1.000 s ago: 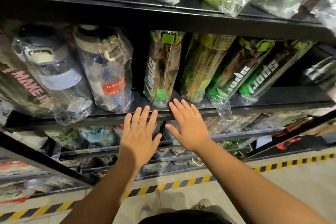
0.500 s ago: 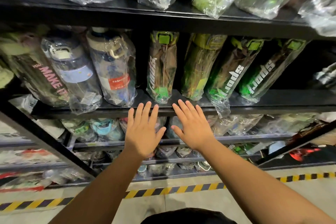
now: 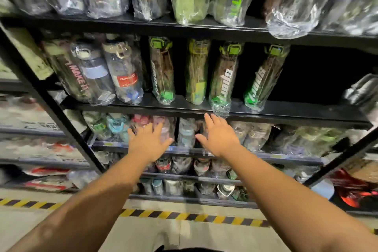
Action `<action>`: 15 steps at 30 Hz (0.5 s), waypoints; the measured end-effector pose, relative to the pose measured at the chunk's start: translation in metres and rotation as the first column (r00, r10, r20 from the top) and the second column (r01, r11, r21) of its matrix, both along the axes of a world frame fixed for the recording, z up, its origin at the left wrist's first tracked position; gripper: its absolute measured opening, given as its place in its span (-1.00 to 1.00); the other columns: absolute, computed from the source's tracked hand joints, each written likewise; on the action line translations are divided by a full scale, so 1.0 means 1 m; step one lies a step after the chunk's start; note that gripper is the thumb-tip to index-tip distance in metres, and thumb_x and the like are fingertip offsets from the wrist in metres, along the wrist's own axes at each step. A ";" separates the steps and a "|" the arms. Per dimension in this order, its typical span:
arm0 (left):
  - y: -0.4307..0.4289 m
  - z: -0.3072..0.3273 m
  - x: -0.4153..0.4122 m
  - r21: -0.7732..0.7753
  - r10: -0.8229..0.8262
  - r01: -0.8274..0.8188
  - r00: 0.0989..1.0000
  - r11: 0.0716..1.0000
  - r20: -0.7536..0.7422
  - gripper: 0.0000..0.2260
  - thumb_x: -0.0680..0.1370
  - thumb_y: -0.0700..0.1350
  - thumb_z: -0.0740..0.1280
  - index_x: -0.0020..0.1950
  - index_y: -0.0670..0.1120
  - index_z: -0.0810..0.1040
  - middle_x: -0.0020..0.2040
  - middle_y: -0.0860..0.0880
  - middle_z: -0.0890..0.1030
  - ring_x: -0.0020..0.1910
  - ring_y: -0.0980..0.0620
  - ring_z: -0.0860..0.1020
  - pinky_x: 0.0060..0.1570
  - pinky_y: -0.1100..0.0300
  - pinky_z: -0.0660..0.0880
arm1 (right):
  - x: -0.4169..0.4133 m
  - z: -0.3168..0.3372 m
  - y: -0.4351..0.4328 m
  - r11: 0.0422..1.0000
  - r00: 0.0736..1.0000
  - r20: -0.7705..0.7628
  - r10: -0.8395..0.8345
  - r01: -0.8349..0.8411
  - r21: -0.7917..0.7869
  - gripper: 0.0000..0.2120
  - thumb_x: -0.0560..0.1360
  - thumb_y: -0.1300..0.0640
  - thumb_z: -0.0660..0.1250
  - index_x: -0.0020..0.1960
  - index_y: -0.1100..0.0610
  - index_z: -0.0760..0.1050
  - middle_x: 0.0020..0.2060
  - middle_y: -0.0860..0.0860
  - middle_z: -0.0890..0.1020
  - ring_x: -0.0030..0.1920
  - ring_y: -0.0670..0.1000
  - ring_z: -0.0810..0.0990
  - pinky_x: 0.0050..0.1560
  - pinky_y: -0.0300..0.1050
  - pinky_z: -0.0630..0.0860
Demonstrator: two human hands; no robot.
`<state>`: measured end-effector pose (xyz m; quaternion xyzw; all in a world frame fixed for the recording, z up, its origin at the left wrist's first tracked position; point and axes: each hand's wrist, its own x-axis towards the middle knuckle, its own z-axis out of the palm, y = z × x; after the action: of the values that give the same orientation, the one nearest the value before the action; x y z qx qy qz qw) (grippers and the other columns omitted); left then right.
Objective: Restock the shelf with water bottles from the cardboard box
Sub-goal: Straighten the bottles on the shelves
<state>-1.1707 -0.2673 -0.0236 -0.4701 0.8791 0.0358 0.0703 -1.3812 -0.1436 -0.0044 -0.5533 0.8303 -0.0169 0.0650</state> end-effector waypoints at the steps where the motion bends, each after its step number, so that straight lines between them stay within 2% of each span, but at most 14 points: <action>1: 0.012 0.005 0.006 -0.010 0.010 -0.010 1.000 1.000 0.007 -0.27 0.57 0.45 -0.08 0.65 0.13 -0.06 0.65 -0.07 0.08 0.58 -0.19 0.11 0.48 -0.37 0.01 | -0.002 0.004 0.009 1.000 1.000 0.008 0.004 -0.004 0.002 -0.21 0.63 -0.31 0.04 0.65 0.10 -0.13 0.63 0.11 0.03 0.60 0.18 0.03 0.54 0.14 0.18; 8: 0.061 0.057 0.045 -0.059 0.089 -0.085 0.992 0.995 0.084 -0.26 0.55 0.46 -0.07 0.65 0.16 -0.07 0.66 -0.04 0.03 0.60 -0.19 0.07 0.49 -0.37 0.01 | -0.002 0.033 0.053 1.000 1.000 -0.029 -0.010 0.011 0.015 -0.19 0.58 -0.40 0.04 0.64 0.07 -0.01 0.62 0.12 0.06 0.57 0.22 0.08 0.46 0.21 0.28; 13: 0.066 0.101 0.063 -0.141 0.059 -0.057 0.998 0.988 0.006 -0.27 0.58 0.43 -0.04 0.65 0.09 -0.02 0.61 -0.11 0.19 0.51 -0.22 0.26 0.37 -0.18 0.37 | 0.003 0.070 0.084 0.998 0.997 -0.052 -0.055 0.055 0.004 -0.22 0.57 -0.40 0.08 0.61 0.04 0.06 0.61 0.10 0.09 0.56 0.21 0.12 0.46 0.21 0.26; 15: 0.067 0.114 0.068 -0.157 0.034 -0.037 0.999 0.987 -0.024 -0.27 0.58 0.43 -0.04 0.65 0.09 0.00 0.59 -0.10 0.21 0.49 -0.22 0.27 0.33 -0.17 0.39 | 0.008 0.085 0.098 0.996 0.994 -0.067 -0.086 0.084 -0.020 -0.23 0.57 -0.39 0.10 0.60 0.05 0.10 0.59 0.12 0.14 0.54 0.21 0.16 0.44 0.20 0.29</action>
<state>-1.1032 -0.1999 0.0903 -0.4893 0.8714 -0.0274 0.0231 -1.3733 -0.0455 0.0805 -0.5182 0.8547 -0.0080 0.0312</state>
